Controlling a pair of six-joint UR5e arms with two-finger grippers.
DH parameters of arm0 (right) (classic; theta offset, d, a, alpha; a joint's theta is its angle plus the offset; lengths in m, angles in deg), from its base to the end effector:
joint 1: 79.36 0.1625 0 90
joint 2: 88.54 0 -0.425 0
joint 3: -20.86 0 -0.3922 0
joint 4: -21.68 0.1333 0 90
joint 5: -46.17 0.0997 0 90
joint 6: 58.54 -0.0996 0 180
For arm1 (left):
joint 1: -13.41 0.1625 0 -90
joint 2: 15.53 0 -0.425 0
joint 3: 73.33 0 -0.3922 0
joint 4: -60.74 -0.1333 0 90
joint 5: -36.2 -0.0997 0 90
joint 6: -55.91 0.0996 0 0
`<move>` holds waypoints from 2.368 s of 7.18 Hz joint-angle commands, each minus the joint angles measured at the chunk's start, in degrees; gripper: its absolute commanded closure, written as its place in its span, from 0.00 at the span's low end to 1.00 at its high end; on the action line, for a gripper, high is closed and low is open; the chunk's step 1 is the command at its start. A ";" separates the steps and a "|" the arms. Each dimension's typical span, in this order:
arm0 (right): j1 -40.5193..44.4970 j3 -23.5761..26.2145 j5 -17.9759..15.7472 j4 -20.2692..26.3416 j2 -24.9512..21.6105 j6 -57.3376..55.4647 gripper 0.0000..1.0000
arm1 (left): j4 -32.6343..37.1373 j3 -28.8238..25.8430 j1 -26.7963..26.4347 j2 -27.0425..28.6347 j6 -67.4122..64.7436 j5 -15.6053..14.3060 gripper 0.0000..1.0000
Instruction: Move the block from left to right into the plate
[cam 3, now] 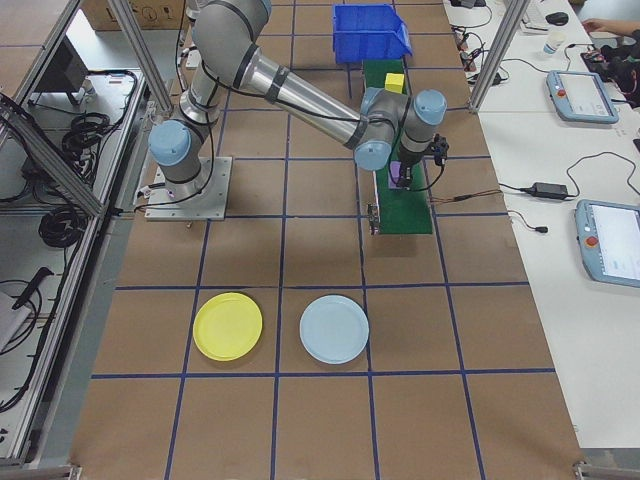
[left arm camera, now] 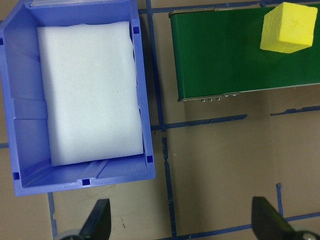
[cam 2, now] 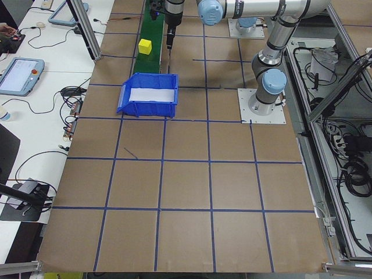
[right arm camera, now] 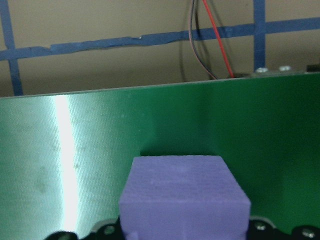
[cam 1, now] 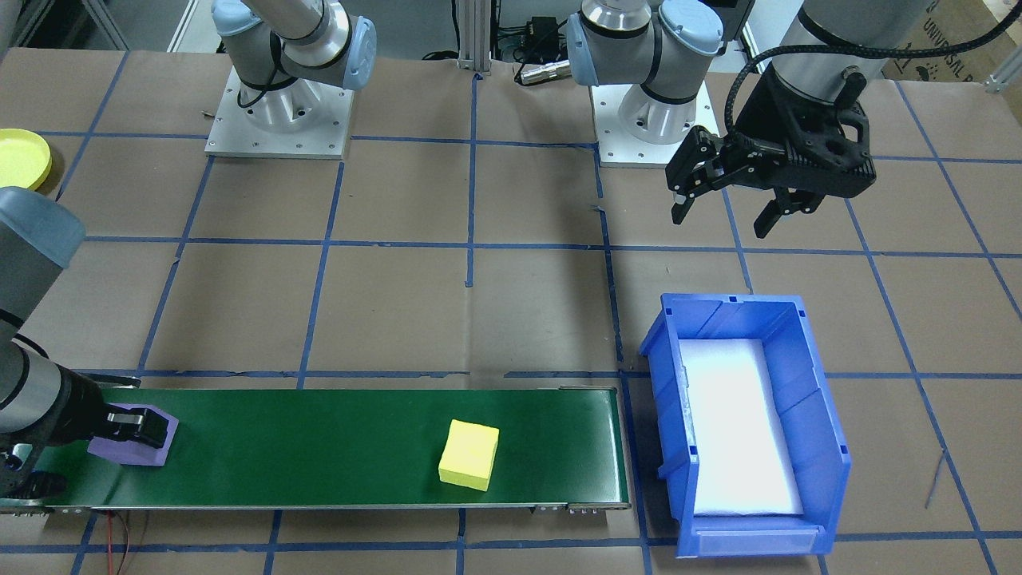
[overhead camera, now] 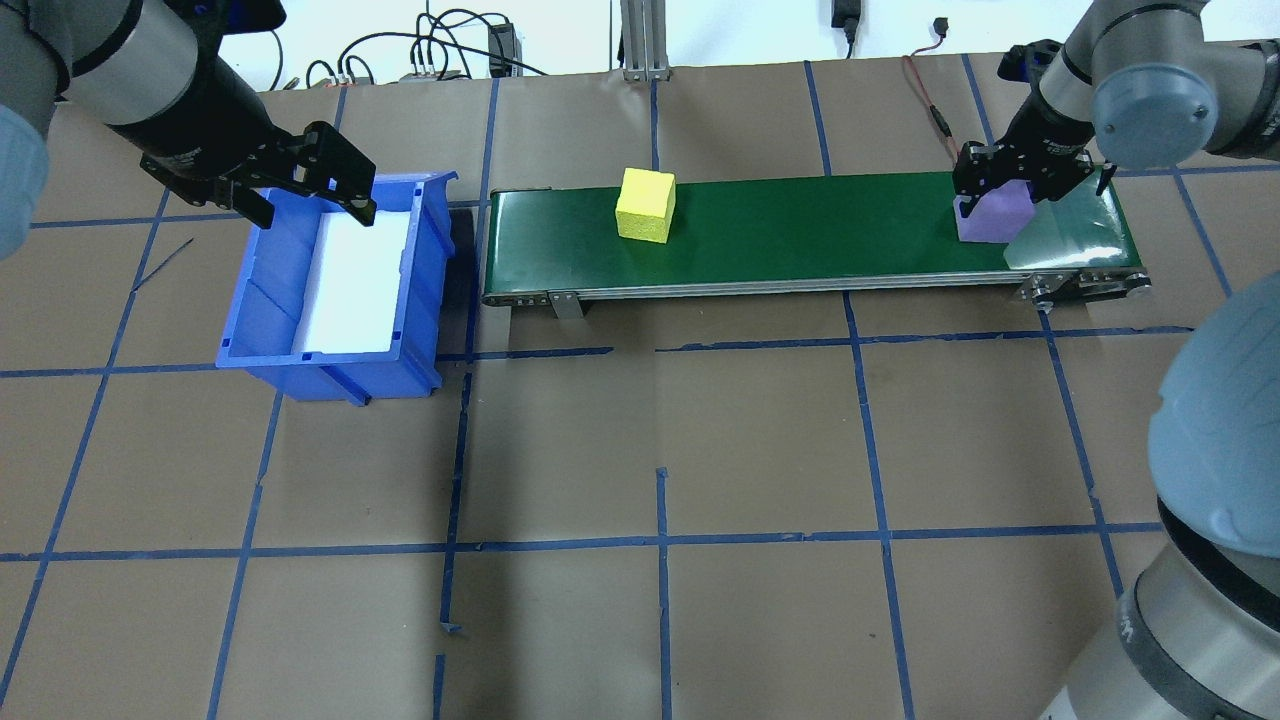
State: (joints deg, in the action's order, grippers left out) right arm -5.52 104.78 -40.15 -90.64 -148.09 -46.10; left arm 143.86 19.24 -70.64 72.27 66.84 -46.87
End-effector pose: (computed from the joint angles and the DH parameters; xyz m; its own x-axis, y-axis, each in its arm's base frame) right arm -0.0519 -0.6812 0.2642 -0.9953 0.0666 -0.0703 0.0653 0.9976 0.0211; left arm -0.0941 -0.4986 0.4977 -0.9904 0.0997 0.0962 0.0864 0.9872 -0.1341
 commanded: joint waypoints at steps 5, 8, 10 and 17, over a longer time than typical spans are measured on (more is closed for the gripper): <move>-21.31 -0.69 -8.77 0.17 -1.18 29.59 0.66 | 8.82 -1.17 -0.06 -2.02 -4.68 -6.05 0.00; -34.86 0.98 -8.79 0.08 -0.65 44.82 0.67 | 8.30 -0.73 -0.06 -2.02 -6.01 -6.05 0.00; -39.20 2.21 -7.39 -2.10 1.88 48.90 0.67 | 8.12 -0.90 -0.06 -1.94 -5.92 -6.40 0.00; -40.09 2.39 -5.79 -4.67 1.73 49.19 0.00 | 7.77 -0.38 -0.24 -1.76 -6.27 -9.21 0.00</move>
State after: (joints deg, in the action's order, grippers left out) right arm -45.68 107.46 -45.92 -95.14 -145.64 4.25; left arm 151.77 18.76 -70.88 70.51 60.50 -56.08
